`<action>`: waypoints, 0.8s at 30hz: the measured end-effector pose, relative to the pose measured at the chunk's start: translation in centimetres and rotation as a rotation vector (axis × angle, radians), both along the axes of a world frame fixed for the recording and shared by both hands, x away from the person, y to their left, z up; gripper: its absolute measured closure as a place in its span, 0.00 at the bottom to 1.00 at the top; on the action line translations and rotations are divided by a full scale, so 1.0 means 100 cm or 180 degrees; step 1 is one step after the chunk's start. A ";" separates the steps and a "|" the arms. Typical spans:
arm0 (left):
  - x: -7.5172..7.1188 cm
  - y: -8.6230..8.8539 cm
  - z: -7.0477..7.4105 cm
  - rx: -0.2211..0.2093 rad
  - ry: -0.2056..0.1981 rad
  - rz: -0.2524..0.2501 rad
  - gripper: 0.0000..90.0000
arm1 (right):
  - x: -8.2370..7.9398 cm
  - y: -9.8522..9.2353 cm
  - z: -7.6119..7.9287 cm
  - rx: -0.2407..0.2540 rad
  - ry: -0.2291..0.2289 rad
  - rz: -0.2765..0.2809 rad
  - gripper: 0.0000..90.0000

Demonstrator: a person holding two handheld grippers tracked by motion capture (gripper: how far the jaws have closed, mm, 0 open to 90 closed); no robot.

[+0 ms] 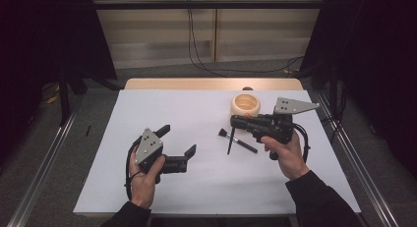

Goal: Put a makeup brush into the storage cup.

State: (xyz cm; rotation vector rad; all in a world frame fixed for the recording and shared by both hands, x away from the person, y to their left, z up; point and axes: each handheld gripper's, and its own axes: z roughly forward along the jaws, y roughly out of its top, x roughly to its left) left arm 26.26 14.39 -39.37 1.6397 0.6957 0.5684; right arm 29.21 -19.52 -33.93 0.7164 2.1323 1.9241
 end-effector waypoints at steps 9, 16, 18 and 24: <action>-0.010 0.022 -0.012 0.0117 -0.0063 0.0171 0.01 | 0.002 -0.006 0.001 -0.0055 -0.0067 -0.0090 0.94; -0.017 0.043 -0.022 0.0042 0.0068 0.0258 0.01 | 0.005 -0.012 0.001 0.0000 -0.0100 -0.0161 0.94; -0.020 0.046 -0.026 0.0065 0.0108 0.0262 0.01 | 0.006 -0.012 0.000 -0.0032 -0.0126 -0.0174 0.94; -0.028 0.054 -0.030 0.0148 0.0069 0.0183 0.01 | 0.012 -0.020 -0.002 -0.0015 -0.0106 -0.0275 0.94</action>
